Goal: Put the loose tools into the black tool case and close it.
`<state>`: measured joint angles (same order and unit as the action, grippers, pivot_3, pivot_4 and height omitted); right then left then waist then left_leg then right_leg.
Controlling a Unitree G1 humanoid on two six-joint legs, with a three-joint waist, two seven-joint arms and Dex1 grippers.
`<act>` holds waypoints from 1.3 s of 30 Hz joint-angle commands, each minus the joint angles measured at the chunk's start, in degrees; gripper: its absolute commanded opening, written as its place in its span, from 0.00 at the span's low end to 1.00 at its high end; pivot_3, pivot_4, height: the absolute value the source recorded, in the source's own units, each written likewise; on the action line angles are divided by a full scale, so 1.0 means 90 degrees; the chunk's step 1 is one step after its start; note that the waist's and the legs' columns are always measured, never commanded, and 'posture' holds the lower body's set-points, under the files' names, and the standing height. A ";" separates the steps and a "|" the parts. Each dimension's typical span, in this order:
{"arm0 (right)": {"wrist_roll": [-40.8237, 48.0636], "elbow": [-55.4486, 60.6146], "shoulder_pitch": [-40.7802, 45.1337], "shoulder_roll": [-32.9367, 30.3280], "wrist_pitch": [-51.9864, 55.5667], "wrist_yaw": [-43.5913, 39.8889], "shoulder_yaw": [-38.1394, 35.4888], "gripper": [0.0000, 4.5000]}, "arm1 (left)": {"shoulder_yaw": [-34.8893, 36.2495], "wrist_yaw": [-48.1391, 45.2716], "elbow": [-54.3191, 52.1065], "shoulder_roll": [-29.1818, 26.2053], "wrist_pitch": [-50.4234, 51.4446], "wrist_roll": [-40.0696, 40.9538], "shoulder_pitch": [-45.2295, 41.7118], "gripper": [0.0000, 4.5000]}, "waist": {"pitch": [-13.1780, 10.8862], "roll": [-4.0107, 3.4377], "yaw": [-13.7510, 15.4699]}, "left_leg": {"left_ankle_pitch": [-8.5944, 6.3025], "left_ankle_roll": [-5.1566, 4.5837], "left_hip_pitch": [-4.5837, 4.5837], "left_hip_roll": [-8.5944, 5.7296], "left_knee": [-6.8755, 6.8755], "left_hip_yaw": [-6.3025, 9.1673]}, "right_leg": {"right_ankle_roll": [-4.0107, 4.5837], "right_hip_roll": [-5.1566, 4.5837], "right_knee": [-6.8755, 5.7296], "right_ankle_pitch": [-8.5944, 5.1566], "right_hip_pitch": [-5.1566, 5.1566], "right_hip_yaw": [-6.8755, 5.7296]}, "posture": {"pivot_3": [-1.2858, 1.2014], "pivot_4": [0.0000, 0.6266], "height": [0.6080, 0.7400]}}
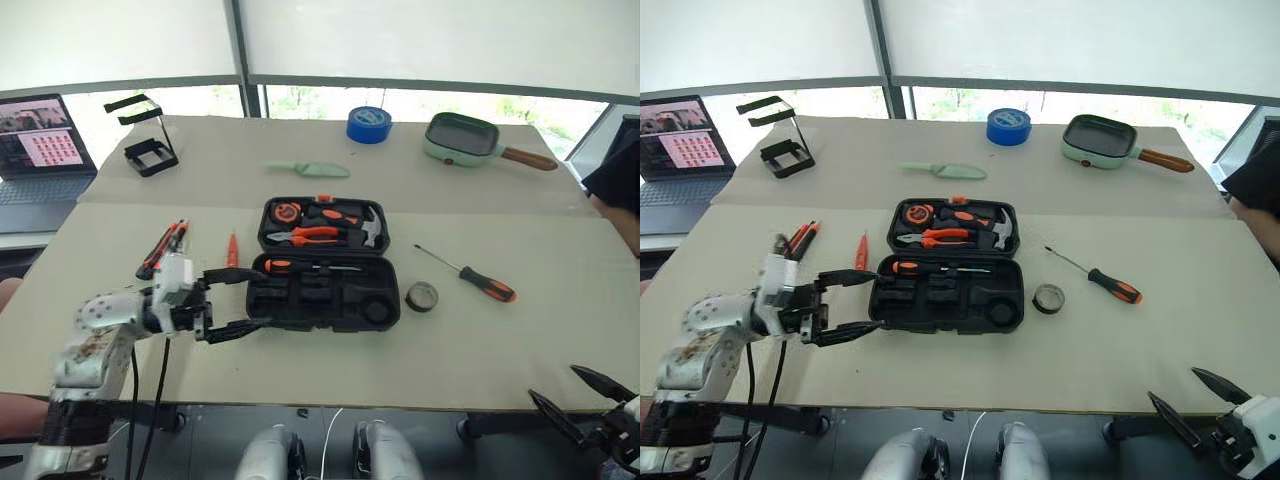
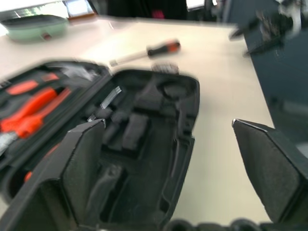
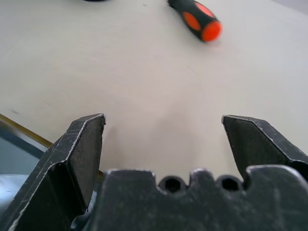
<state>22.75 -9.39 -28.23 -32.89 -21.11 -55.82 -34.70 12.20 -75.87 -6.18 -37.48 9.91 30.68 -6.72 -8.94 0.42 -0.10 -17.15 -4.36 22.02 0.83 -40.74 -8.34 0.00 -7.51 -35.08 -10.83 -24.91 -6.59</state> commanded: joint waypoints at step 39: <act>-0.0141 -0.0397 0.5543 -0.2391 0.2247 -0.1994 0.2622 0.23 | 0.0243 0.1432 -0.1262 0.0440 -0.0319 0.0449 0.1018 1.00 | -0.0009 -0.0035 -0.0107 | 0.0046 -0.0015 0.0025 0.0002 -0.0005 -0.0011 | -0.0019 0.0010 -0.0001 0.0035 -0.0015 -0.0048 | 0.52 0.24 1.00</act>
<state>18.25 -19.42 19.63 -54.37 -2.19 -72.47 -10.68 12.05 -63.62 -17.81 -32.55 9.60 36.43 1.66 -9.02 0.10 -1.06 -16.90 -4.13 22.17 0.91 -40.77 -8.48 -0.14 -7.41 -35.08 -10.50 -25.05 -7.01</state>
